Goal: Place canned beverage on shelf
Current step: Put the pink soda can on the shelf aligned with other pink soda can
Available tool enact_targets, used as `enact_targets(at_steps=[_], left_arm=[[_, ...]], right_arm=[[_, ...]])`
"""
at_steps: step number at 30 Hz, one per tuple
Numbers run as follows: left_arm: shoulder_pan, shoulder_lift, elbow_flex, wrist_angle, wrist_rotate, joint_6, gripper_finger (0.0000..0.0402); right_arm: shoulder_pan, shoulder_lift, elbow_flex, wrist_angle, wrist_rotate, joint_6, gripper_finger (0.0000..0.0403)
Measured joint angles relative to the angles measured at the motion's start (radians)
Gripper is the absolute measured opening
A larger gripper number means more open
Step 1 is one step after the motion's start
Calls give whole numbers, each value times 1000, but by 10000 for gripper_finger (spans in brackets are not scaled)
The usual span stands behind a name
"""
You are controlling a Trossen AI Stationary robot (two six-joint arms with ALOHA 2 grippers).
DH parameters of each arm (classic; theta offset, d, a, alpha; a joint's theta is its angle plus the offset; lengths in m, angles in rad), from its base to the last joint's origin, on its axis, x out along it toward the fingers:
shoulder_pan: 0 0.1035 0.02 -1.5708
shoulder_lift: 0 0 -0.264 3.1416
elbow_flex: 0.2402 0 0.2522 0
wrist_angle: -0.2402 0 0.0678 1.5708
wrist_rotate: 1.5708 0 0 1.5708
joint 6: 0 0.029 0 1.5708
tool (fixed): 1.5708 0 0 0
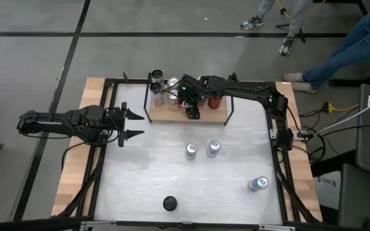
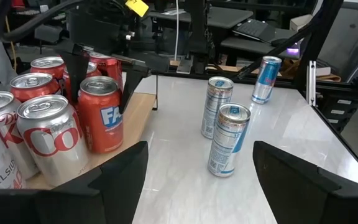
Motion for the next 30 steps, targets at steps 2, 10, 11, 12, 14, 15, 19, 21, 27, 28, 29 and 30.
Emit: enact_targets(at_steps=[2,10,11,12,14,15,19,21,27,28,29,30], left_arm=[[0,0,0,0,0,0,283],[0,0,0,0,0,0,283],[0,0,0,0,0,0,283],[0,0,0,0,0,0,283],[0,0,0,0,0,0,283],[0,0,0,0,0,0,283],[0,0,0,0,0,0,283],[0,0,0,0,0,0,283],[0,0,0,0,0,0,283],[0,0,0,0,0,0,283],[0,0,0,0,0,0,283],[0,0,0,0,0,0,283]], right_arm=[[0,0,0,0,0,0,306],[1,0,0,-10,0,0,331],[1,0,0,-10,0,0,333],[1,0,0,-10,1,0,334],[1,0,0,-10,1,0,335],[1,0,0,-10,1,0,336],[1,0,1,-10,1,0,336],[1,0,1,-10,1,0,337],[1,0,2,-10,2,0,337],[1,-1,2,-11,2,0,337],[1,-2,2,-11,3,-1,337],[1,-3,2,-10,8,-1,337]])
